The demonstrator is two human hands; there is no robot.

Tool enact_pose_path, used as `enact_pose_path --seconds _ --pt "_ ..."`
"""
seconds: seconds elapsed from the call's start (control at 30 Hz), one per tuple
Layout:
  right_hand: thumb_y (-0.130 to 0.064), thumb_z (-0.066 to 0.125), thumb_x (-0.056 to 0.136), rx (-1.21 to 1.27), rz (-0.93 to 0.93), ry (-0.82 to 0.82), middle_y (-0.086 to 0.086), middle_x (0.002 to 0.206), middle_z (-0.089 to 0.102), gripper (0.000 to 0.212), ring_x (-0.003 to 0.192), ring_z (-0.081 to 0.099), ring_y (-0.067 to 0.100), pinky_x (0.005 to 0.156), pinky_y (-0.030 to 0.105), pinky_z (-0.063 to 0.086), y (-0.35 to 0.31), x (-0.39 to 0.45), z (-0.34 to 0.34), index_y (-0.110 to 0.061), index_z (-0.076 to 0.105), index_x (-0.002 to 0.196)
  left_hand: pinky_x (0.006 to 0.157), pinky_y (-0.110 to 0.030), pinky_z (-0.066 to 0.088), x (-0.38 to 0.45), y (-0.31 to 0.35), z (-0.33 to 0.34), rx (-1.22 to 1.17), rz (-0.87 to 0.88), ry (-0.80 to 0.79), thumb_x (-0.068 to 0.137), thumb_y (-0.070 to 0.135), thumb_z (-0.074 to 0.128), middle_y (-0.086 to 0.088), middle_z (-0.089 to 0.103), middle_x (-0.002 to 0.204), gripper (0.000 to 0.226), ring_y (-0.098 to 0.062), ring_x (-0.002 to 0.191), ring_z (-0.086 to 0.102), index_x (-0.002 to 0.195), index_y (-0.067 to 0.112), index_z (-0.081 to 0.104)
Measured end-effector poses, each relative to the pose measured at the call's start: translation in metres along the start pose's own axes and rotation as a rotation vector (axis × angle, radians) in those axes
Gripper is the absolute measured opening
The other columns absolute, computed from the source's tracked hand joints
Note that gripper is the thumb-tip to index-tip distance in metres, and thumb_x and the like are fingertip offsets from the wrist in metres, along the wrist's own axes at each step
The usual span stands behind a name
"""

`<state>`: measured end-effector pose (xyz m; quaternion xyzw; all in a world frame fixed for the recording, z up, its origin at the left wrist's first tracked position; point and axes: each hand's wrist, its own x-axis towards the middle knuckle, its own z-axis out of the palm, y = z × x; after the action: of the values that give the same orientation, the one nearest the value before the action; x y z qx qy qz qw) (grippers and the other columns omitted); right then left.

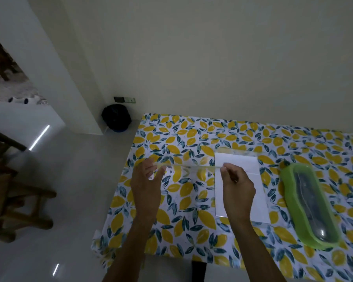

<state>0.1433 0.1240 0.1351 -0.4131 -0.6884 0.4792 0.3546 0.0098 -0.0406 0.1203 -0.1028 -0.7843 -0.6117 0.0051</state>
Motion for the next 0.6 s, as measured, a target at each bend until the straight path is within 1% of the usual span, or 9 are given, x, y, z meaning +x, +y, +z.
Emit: enact_pose_path --seconds 0.03,0.07,0.13,0.23,0.33,0.4,0.47,0.5,0.6 --pt "-0.026 0.064 0.096 -0.005 -0.017 -0.006 -0.008 0.104 0.069 0.015 0.094 0.065 -0.001 0.086 0.02 0.052 -0.002 0.012 0.004 -0.021 0.071 0.109 0.082 -0.019 0.052 0.01 0.003 0.004 -0.002 0.01 0.0 0.087 0.022 0.076 0.001 0.064 0.1 0.028 -0.011 0.094 0.065 0.112 0.018 0.064" --pt "-0.027 0.063 0.097 -0.012 -0.032 -0.014 -0.006 0.107 0.069 0.017 0.094 0.065 0.002 0.085 0.019 0.051 -0.003 0.024 0.007 -0.019 0.071 0.11 0.08 -0.019 0.051 0.02 0.008 0.008 0.033 0.008 0.0 0.089 0.027 0.075 0.009 0.062 0.099 0.027 -0.007 0.093 0.063 0.112 0.02 0.065" --pt "-0.028 0.061 0.097 -0.034 -0.061 -0.042 -0.003 0.111 0.069 0.022 0.096 0.065 0.008 0.084 0.016 0.049 -0.006 0.049 0.014 -0.016 0.071 0.113 0.075 -0.012 0.044 0.038 0.017 0.018 0.129 0.043 0.021 0.089 0.037 0.072 0.019 0.058 0.097 0.025 0.003 0.091 0.059 0.111 0.025 0.065" --pt "-0.03 0.06 0.098 -0.037 -0.097 -0.082 -0.002 0.111 0.07 0.021 0.095 0.065 0.007 0.083 0.018 0.05 -0.007 0.086 0.023 -0.017 0.071 0.11 0.072 -0.007 0.04 0.063 0.025 0.036 0.182 0.046 0.058 0.088 0.045 0.069 0.015 0.059 0.099 0.029 0.002 0.09 0.058 0.109 0.026 0.065" --pt "-0.031 0.059 0.098 -0.049 -0.103 -0.109 -0.004 0.105 0.069 0.019 0.092 0.065 0.007 0.081 0.023 0.052 -0.005 0.117 0.034 -0.018 0.071 0.105 0.074 -0.014 0.038 0.083 0.024 0.057 0.209 0.057 0.083 0.091 0.045 0.066 0.008 0.061 0.104 0.035 -0.005 0.097 0.057 0.115 0.021 0.062" --pt "-0.031 0.057 0.099 -0.089 -0.128 -0.13 -0.004 0.1 0.068 0.019 0.086 0.062 0.007 0.074 0.017 0.047 -0.004 0.136 0.043 -0.018 0.07 0.101 0.079 -0.019 0.038 0.095 0.024 0.069 0.211 0.03 0.079 0.094 0.044 0.063 0.006 0.061 0.108 0.036 -0.008 0.101 0.056 0.121 0.02 0.058" --pt "-0.031 0.056 0.099 -0.092 -0.124 -0.152 -0.005 0.096 0.066 0.018 0.083 0.06 0.006 0.069 0.011 0.042 -0.002 0.152 0.052 -0.018 0.068 0.097 0.079 -0.025 0.039 0.105 0.025 0.077 0.214 -0.021 0.081 0.095 0.044 0.06 0.003 0.063 0.109 0.037 -0.01 0.098 0.056 0.124 0.021 0.055" --pt "-0.033 0.056 0.099 -0.082 -0.117 -0.159 -0.004 0.096 0.065 0.018 0.082 0.06 0.006 0.068 0.011 0.042 -0.001 0.159 0.057 -0.018 0.067 0.097 0.077 -0.027 0.04 0.11 0.025 0.08 0.211 -0.034 0.081 0.095 0.044 0.06 0.001 0.064 0.109 0.038 -0.013 0.097 0.057 0.125 0.021 0.055" --pt "-0.037 0.052 0.1 -0.101 -0.145 -0.163 0.0 0.094 0.064 0.024 0.081 0.059 0.011 0.069 0.022 0.043 0.007 0.173 0.071 -0.016 0.064 0.096 0.075 -0.027 0.04 0.126 0.025 0.087 0.215 -0.046 0.075 0.095 0.044 0.06 -0.001 0.064 0.107 0.039 -0.016 0.095 0.058 0.124 0.019 0.054"
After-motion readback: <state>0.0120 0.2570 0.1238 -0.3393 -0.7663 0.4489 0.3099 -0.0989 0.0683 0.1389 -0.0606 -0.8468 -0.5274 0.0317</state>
